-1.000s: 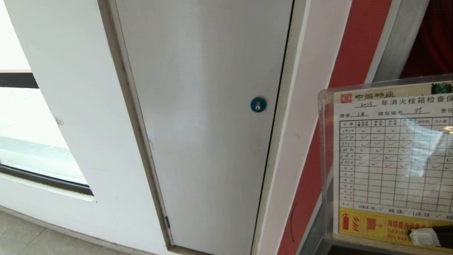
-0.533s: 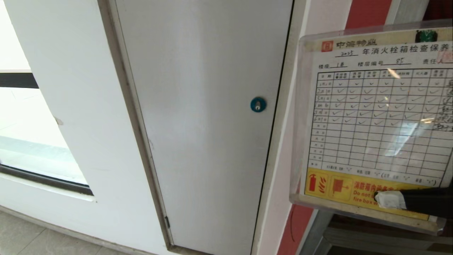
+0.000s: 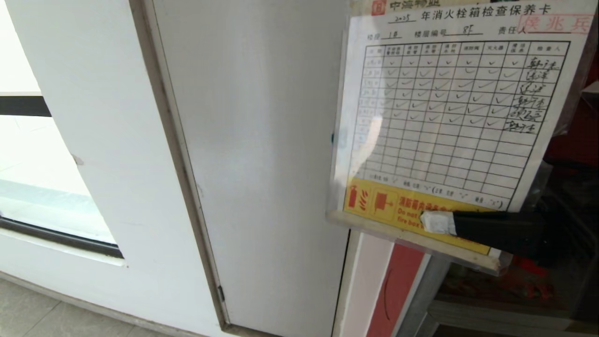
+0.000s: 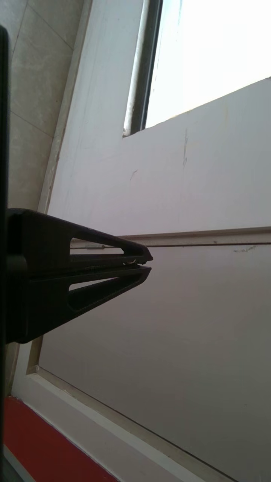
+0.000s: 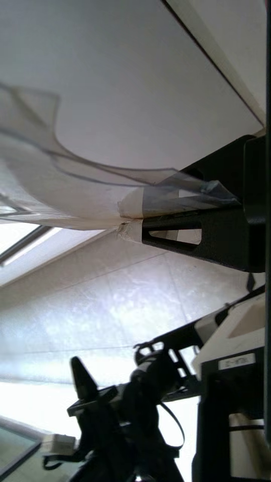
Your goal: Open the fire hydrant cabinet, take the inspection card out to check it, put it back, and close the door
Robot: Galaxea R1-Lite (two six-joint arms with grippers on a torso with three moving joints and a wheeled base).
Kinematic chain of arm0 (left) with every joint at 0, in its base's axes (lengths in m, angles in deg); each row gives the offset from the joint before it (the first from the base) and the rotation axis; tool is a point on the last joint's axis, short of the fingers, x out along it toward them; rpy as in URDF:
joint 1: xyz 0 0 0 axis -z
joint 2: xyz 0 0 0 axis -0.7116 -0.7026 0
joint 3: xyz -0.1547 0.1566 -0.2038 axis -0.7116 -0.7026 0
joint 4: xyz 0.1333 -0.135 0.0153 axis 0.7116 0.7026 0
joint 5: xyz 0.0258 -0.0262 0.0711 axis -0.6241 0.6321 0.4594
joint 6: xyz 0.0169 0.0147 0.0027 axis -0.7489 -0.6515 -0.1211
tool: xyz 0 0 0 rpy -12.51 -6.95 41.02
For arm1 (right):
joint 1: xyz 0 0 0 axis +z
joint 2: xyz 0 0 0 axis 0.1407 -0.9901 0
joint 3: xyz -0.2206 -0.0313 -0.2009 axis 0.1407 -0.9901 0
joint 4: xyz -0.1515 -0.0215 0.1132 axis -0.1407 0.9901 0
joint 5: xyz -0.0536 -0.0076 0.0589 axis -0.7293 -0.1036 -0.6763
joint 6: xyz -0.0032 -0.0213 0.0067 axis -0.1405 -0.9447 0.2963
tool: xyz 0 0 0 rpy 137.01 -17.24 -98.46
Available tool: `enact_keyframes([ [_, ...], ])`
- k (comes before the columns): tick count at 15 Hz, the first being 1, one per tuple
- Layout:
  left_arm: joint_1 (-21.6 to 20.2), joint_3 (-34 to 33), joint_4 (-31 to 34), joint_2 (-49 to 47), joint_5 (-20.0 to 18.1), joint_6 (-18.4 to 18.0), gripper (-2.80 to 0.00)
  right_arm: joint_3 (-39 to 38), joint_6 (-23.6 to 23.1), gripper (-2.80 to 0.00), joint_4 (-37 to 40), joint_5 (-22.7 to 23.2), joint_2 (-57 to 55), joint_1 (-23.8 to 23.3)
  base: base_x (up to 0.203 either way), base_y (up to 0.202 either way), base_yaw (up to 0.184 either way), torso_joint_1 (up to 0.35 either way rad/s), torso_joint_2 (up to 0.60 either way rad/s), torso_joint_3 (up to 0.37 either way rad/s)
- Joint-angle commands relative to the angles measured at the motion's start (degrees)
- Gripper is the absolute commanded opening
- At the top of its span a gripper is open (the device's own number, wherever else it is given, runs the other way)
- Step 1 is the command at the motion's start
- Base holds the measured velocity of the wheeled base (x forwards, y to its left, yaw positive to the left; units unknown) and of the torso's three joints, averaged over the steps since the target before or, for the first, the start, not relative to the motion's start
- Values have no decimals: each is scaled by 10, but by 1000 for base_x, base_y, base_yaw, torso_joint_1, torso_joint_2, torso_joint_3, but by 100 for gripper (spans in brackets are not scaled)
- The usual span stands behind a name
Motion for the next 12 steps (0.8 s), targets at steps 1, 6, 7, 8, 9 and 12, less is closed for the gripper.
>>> enact_keyframes([
  [1, 0, -4, 0, -1, 0, 0, -280, 0, 17, -280, -19, -7, -14, 27, 0, 0, 0, 0, 0, 0],
  [6, 0, -4, 0, -1, 0, 0, -280, 1, 26, -280, -18, -11, -23, 36, 0, 0, 0, 0, 0, 0],
  [7, 0, -4, 0, -1, 0, 0, -280, 2, 38, -280, -18, -11, -24, 46, 0, 0, 0, 0, 0, 0],
  [8, 0, -4, 0, -1, 0, 0, -280, 5, 42, -280, -16, -11, -24, 54, 0, 0, 0, 0, 0, 0],
  [9, 0, -4, 0, -1, 0, 0, -280, 10, 44, -280, -15, -11, -26, 61, 0, 0, 0, 0, 0, 0],
  [12, 0, -4, 0, -1, 0, 0, -280, 22, 54, -280, -14, -13, -39, 82, 0, 0, 0, 0, 0, 0],
])
